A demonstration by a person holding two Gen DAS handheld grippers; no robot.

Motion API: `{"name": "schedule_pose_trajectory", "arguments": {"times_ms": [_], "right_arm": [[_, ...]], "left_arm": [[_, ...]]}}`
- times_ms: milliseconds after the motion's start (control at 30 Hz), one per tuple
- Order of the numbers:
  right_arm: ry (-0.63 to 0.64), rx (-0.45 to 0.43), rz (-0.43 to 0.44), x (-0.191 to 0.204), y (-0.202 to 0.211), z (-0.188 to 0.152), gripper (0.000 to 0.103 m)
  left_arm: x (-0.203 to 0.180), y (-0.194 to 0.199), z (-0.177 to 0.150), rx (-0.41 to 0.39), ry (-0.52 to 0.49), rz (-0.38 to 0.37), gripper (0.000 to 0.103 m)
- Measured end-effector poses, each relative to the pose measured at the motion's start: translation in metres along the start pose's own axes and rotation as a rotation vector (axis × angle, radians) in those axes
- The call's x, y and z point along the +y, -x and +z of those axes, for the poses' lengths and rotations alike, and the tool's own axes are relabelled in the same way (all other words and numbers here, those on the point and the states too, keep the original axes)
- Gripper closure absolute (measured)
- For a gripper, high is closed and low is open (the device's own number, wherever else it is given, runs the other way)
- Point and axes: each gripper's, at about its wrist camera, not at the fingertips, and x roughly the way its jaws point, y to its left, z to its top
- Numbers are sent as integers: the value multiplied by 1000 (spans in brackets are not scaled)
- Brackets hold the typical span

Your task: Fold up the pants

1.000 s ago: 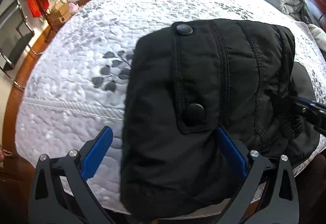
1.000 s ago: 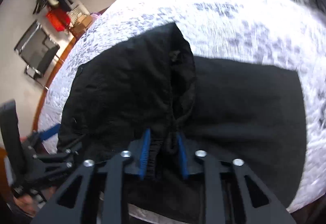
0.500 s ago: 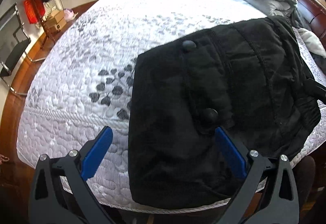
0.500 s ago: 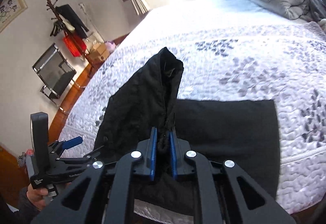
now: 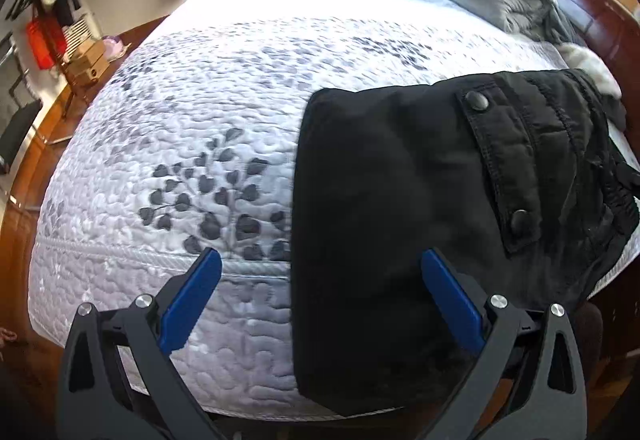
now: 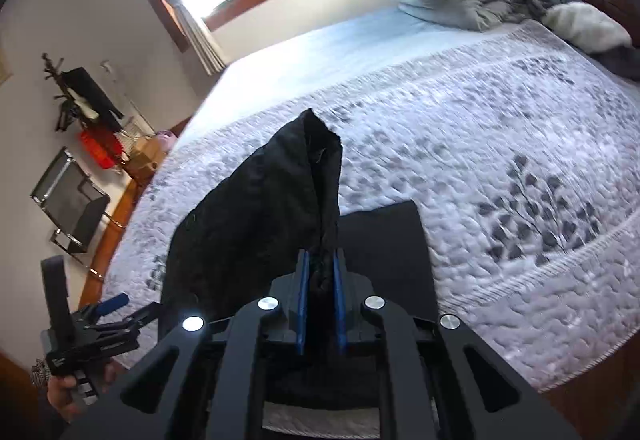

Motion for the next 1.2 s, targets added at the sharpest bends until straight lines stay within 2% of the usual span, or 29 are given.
{"name": "schedule_pose_trajectory", "arguments": {"times_ms": [167,500,533,633,700,733,767,833,900,1000,1100,1133,1167,1200], "right_arm": [[-47,67,-2,-22,-22,-17,92],[-85,169,-91,-53,-71,-41,89],[-91,177,-88,-55,-73,-42,87],[-64,186,-112,-57,-69,-38,71],[-43,143,-119,-55,-54,-30,71],[-41,127,-108,-55,-49,-25,64],[-45,116,-82,-54,-45,-18,52],[-49,106,-23,-53,-45,-4,47],[-31,115,5,-49,-53,11,47],[-15,151,-15,-45,-81,35,47],[7,209,-41,-41,-104,45,47],[7,237,-59,-41,-114,46,52],[4,246,-49,-40,-118,46,66],[-1,258,-23,-39,-122,45,71]], "left_arm": [[-18,-13,-3,20,-36,11,3],[-31,-33,-6,53,-46,59,3],[-31,-35,-6,57,-43,59,3],[-30,-36,-3,70,-40,49,3],[-30,-33,1,63,-47,51,3],[-29,-29,4,47,-45,58,3],[-29,-26,7,36,-40,57,3],[-30,-24,16,25,-33,40,3],[-33,-25,23,24,-35,37,3],[-38,-28,33,9,-47,54,3],[-42,-33,42,3,-52,51,3],[-44,-38,45,8,-53,58,3],[-45,-41,47,13,-53,60,3],[-45,-47,48,25,-52,62,3]]}}
